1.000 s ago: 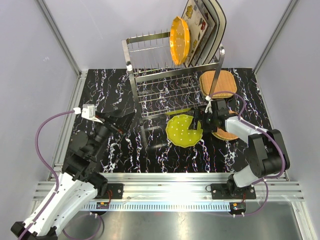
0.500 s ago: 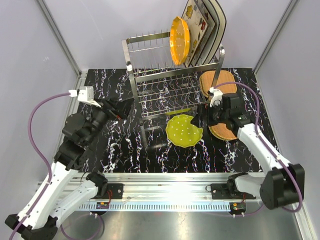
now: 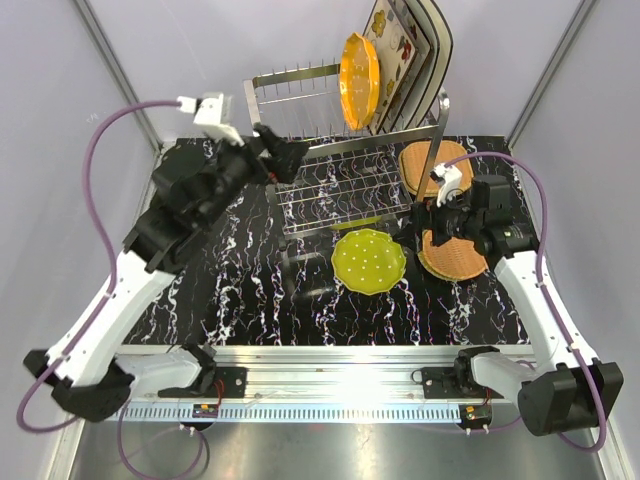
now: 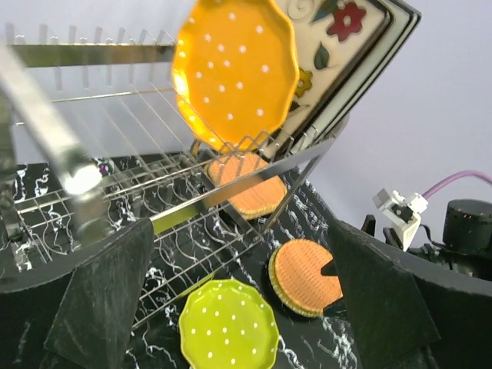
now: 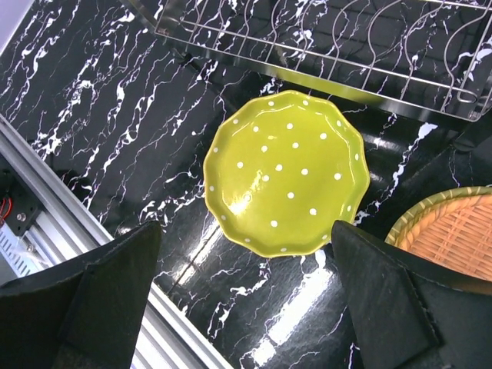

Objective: Unload the plates from the dish rack
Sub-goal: Grab a plate with the left arm

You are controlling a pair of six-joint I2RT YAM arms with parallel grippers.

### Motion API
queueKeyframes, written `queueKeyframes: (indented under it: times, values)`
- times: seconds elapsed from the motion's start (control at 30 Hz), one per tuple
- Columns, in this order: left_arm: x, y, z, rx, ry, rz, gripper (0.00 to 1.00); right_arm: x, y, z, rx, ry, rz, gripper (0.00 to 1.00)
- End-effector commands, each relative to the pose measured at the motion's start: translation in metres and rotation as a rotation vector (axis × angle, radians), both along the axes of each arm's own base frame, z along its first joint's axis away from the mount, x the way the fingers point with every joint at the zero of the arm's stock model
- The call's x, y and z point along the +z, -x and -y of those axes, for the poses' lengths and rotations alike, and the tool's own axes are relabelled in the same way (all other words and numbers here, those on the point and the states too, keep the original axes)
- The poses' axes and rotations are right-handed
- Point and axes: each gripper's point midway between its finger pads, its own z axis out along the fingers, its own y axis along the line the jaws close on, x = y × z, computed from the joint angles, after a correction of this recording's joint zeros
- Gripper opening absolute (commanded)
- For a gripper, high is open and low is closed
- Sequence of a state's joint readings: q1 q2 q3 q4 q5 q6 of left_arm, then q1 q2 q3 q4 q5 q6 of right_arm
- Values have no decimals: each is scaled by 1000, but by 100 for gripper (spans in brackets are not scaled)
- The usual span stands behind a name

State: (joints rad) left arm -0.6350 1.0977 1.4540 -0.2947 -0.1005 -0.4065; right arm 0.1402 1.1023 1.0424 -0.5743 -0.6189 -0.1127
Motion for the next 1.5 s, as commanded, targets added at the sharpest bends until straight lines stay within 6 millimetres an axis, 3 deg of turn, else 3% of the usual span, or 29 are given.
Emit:
queueKeyframes:
  times: [0.0, 0.03, 0.07, 0.1, 0.13, 0.17, 0.2, 0.23, 0.27, 0.3, 0.37, 0.43, 0.57, 0.77, 1.0, 1.13, 1.47]
  values:
    - [34, -7, 5, 48, -45, 60, 99, 19, 5, -1, 37, -16, 32, 100]
    - [24, -24, 19, 51, -75, 27, 99, 20, 5, 1, 30, -17, 31, 100]
    - [49, -25, 13, 86, -52, 51, 99, 22, 3, 4, 12, -22, 29, 100]
    - [51, -33, 18, 95, -66, 41, 99, 22, 1, 5, 1, -22, 26, 100]
    - [46, -40, 22, 104, -97, 16, 99, 23, 0, 7, -10, -23, 27, 100]
    - [34, -61, 37, 118, -138, -16, 99, 23, -1, 10, -29, -27, 21, 100]
    - [62, -62, 37, 122, -107, 27, 99, 22, -2, 12, -43, -28, 16, 100]
    - [65, -66, 41, 119, -119, 23, 99, 22, -1, 13, -53, -35, 14, 100]
    - [46, -86, 61, 104, -153, -12, 99, 23, -1, 15, -61, -39, 14, 100]
    - [75, -83, 61, 95, -105, 36, 99, 23, -1, 17, -69, -41, 14, 100]
    - [63, -101, 83, 61, -94, 13, 98, 25, -1, 19, -81, -48, 19, 100]
    - [73, -111, 92, 25, -18, 37, 93, 27, -1, 20, -91, -53, 23, 100]
    - [71, -126, 115, -101, 170, -6, 84, 29, 0, 21, -103, -63, 29, 100]
    - [75, -139, 137, -205, 259, -1, 77, 29, 0, 20, -111, -83, 28, 100]
    - [53, -152, 153, -232, 270, -49, 72, 28, 2, 20, -113, -95, 30, 100]
    - [46, -158, 157, -229, 272, -53, 63, 28, 2, 19, -111, -98, 30, 100]
    - [39, -173, 161, -207, 271, -32, 56, 31, 3, 19, -121, -117, 22, 100]
